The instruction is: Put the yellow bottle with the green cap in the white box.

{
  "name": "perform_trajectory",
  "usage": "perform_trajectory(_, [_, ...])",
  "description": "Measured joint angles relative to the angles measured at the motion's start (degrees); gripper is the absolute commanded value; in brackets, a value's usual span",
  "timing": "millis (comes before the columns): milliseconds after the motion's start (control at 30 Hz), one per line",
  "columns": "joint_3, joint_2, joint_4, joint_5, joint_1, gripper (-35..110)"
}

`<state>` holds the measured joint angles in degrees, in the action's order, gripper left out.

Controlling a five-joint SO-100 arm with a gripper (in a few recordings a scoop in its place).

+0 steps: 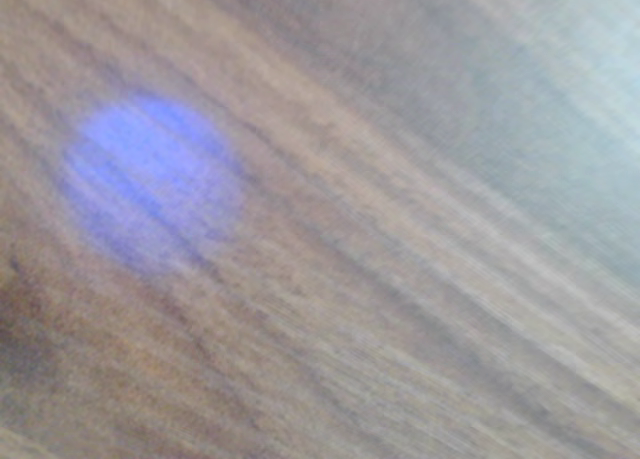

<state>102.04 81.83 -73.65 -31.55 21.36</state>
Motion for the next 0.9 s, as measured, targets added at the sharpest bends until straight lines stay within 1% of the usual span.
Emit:
perform_trajectory(167, [-1.8, 2.9, 0.3, 3.1, 0.8, 29])
perform_trajectory(433, [-4.2, 4.7, -0.5, 4.9, -0.1, 27])
perform_trajectory(500, [-4.7, 5.0, -0.5, 5.4, -0.3, 24])
perform_trajectory(667, [-2.4, 6.3, 3.2, 6.5, -0.2, 3])
perform_trajectory(800, [1.1, 8.3, 5.4, 8.3, 0.4, 0])
perform_trajectory(900, [1.3, 9.5, 5.6, 9.3, 2.0, 3])
